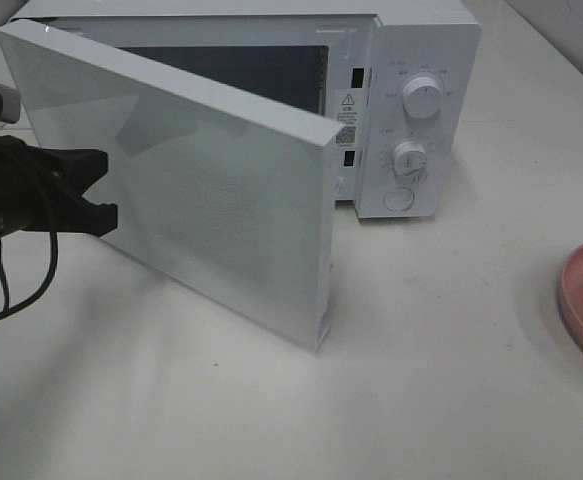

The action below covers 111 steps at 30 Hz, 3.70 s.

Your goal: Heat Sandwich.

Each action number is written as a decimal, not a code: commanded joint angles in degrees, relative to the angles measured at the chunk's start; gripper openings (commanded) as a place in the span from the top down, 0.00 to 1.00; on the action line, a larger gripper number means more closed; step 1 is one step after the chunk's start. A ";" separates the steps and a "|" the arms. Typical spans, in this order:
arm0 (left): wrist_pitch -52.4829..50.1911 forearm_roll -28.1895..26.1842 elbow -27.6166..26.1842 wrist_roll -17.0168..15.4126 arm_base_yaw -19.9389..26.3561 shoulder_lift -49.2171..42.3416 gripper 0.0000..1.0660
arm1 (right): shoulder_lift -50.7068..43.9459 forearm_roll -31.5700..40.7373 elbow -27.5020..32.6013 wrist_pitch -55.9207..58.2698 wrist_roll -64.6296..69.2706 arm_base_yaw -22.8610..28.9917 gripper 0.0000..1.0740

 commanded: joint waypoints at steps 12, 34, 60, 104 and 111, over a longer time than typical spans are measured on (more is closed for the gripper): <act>0.46 -4.13 -7.56 0.06 -7.62 4.98 1.00 | -1.66 -0.06 0.06 -0.63 -0.63 -0.34 0.29; 6.82 -8.42 -23.32 0.00 -15.93 13.92 1.00 | -1.66 -0.06 0.06 -0.63 -0.69 -0.34 0.29; 13.64 -9.00 -42.69 -0.34 -16.44 23.84 1.00 | -1.66 -0.06 0.06 -0.63 -0.63 -0.34 0.29; 13.29 -10.37 -23.61 -0.40 -18.85 9.51 1.00 | -1.66 -0.06 0.06 -0.63 -0.69 -0.34 0.29; 18.22 -10.31 -16.73 -0.63 -21.14 3.61 0.83 | -1.66 -0.06 0.06 -0.63 -0.69 -0.34 0.29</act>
